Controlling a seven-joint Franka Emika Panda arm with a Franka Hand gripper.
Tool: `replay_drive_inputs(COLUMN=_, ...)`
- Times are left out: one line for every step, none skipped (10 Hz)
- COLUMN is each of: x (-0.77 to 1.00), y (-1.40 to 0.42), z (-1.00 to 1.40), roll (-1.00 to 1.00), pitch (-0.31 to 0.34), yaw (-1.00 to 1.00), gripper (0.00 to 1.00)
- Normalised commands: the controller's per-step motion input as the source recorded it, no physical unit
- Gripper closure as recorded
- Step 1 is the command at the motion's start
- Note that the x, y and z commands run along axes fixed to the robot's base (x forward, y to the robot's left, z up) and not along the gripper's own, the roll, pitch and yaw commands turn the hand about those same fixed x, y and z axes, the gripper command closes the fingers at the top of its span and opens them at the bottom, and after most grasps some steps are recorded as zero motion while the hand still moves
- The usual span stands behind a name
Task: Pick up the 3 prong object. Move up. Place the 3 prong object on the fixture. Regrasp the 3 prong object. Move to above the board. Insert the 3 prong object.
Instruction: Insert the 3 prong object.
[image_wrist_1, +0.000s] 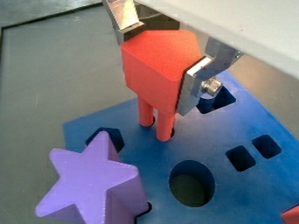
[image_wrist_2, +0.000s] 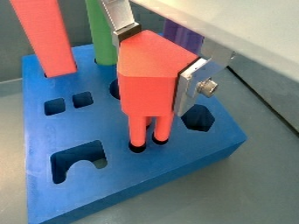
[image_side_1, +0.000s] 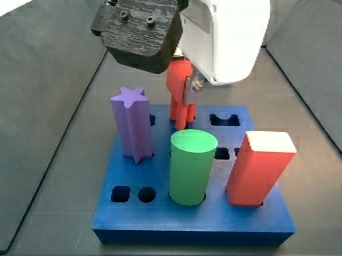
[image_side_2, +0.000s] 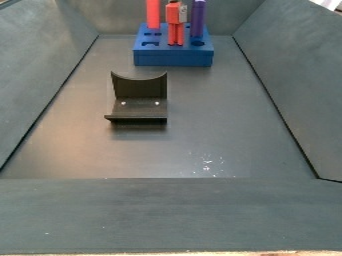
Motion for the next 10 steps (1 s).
replay_drive_inputs(x=0.05, y=0.0, z=-0.06, roll=0.0, pitch=0.0, yaw=0.01, gripper=1.0)
replay_drive_inputs(x=0.0, y=0.01, z=-0.04, roll=0.0, pitch=0.0, yaw=0.0, gripper=1.0)
replay_drive_inputs(x=0.02, y=0.04, z=0.0, roll=-0.01, pitch=0.0, yaw=0.02, gripper=1.0)
replay_drive_inputs(x=0.0, y=0.0, z=0.0, roll=-0.01, pitch=0.0, yaw=0.0, gripper=1.0)
replay_drive_inputs(x=0.03, y=0.0, z=-0.04, roll=0.0, pitch=0.0, yaw=0.0, gripper=1.0)
replay_drive_inputs(x=-0.13, y=0.0, z=-0.04, roll=0.0, pitch=-0.009, yaw=0.0, gripper=1.0)
replay_drive_inputs(x=0.0, y=0.11, z=-0.07, roll=0.01, pitch=0.0, yaw=0.0, gripper=1.0)
replay_drive_inputs(x=0.14, y=0.11, z=-0.07, roll=-0.05, pitch=0.03, yaw=0.2, gripper=1.0)
replay_drive_inputs(x=0.0, y=-0.02, z=0.0, roll=0.0, pitch=0.0, yaw=0.0, gripper=1.0)
replay_drive_inputs(x=0.0, y=0.0, z=-0.11, roll=0.01, pitch=0.0, yaw=0.0, gripper=1.0)
